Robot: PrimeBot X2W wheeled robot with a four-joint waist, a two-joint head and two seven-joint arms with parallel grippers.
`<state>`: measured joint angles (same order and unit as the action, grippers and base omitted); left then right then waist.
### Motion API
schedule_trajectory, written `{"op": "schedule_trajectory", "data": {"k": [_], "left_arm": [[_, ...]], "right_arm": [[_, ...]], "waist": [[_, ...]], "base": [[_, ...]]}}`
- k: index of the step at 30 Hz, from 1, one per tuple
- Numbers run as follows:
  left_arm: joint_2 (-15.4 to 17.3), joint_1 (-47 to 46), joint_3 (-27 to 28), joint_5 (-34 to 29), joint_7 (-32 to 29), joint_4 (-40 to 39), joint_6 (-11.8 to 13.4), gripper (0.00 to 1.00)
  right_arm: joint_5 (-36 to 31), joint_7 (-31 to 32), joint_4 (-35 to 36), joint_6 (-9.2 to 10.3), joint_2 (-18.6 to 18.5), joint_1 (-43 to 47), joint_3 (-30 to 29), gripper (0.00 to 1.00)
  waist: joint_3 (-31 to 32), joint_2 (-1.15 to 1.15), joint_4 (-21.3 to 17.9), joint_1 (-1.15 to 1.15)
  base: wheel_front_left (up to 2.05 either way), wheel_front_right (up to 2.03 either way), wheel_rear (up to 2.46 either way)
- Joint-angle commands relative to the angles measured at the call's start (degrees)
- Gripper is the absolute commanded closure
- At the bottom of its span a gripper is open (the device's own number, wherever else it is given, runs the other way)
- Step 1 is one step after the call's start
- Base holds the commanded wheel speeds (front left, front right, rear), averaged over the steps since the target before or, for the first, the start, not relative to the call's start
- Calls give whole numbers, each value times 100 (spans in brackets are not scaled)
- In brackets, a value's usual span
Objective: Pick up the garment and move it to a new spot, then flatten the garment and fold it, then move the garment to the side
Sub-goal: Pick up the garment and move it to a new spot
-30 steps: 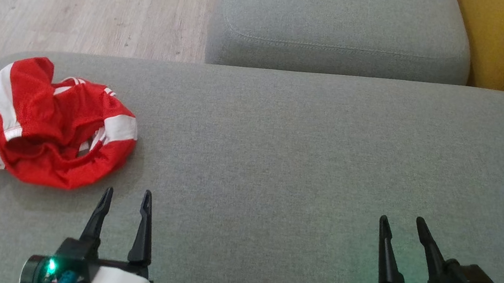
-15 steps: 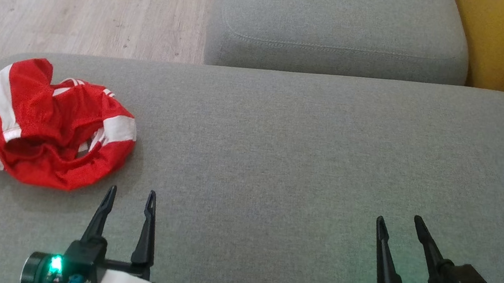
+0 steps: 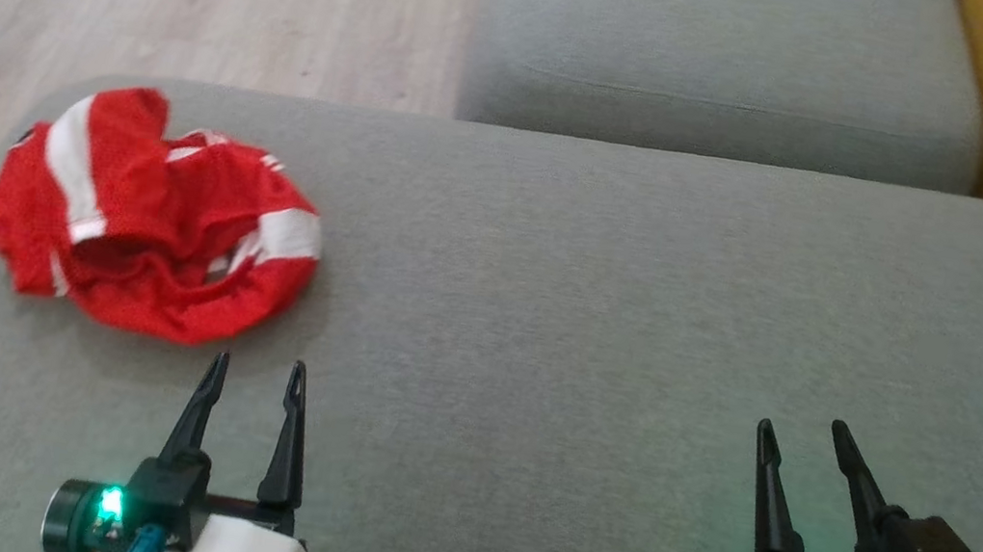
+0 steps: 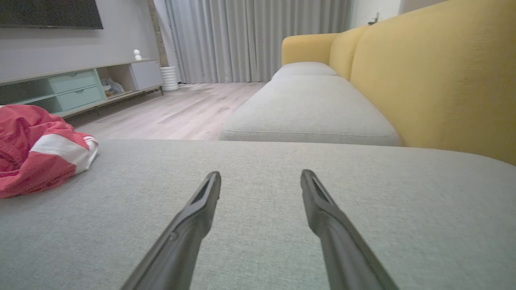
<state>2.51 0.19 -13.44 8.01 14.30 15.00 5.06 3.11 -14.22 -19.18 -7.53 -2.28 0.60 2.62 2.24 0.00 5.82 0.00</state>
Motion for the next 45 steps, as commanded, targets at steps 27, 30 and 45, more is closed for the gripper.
{"op": "schedule_trajectory", "data": {"k": [27, 30, 45], "left_arm": [[47, -459, 508, -299, 70, -782, 318, 0], [71, -722, 721, -309, 70, -892, 255, 0], [818, -4513, 1623, 397, -725, 1976, -438, 0]], "right_arm": [[-198, -78, 229, 4, -60, -415, 181, 0], [-349, -78, 275, 4, -60, -486, 233, 0], [-1366, -78, 570, 4, -238, -1302, 2, 0]], "waist": [[-511, 0, 2214, 0], [-829, 0, 2067, 0], [-2668, 0, 1241, 0]], "base": [[0, 0, 0], [0, 0, 0], [0, 0, 0]]}}
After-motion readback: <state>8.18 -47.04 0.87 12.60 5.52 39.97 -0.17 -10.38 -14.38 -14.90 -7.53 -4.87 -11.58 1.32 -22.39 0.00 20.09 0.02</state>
